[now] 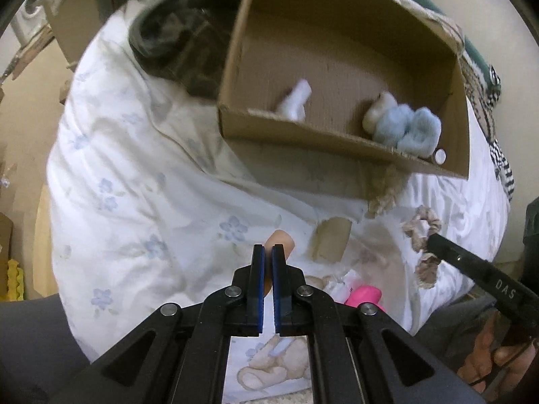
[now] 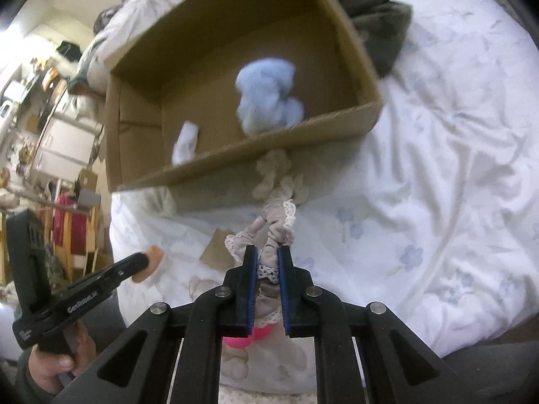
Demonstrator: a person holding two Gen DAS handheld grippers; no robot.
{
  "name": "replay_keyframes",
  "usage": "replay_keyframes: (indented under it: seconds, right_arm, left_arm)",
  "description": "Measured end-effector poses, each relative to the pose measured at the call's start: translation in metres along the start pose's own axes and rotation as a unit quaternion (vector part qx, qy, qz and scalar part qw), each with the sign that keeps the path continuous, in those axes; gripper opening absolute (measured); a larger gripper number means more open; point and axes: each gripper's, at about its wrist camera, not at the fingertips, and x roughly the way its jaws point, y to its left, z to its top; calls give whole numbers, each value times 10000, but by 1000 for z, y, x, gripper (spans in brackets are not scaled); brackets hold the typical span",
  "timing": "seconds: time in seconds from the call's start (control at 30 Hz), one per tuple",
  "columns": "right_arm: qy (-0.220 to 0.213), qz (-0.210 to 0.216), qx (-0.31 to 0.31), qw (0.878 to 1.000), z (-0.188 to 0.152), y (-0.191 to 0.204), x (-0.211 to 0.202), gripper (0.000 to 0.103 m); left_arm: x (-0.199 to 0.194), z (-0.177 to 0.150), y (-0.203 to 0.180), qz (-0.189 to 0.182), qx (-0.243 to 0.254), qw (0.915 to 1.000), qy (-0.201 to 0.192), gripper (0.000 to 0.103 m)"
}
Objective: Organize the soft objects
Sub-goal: 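Lower the tube and scrunchie into the box and open both tools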
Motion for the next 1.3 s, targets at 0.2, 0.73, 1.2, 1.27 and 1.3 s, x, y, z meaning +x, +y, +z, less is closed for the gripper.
replay_keyframes:
  seconds: [0.2,0.73,1.2,1.27,1.3]
  right_arm:
    - [-257,-101,366,9990,6,-18,-12,14]
    - [-918,490,-188,9944,6,16,-61,14]
    - [-1524,663,-714,9835,70,43,-84,14]
    - [-1612,693,-798,9812,75,43,-79,14]
    - [-1631,698,-809,9808,76,42,-76,14]
  left_arm:
    - [-12,-1,6,81,-91,9997,-191,4]
    - [-87,14,2,-643,-150,9890,-1321,4]
    - [-104,84,-29,-513,256,9848,-1640,4]
    - [-98,89,-34,-399,398,9840,-1688,4]
    - [-93,91,-36,-306,501,9831,-1731,4]
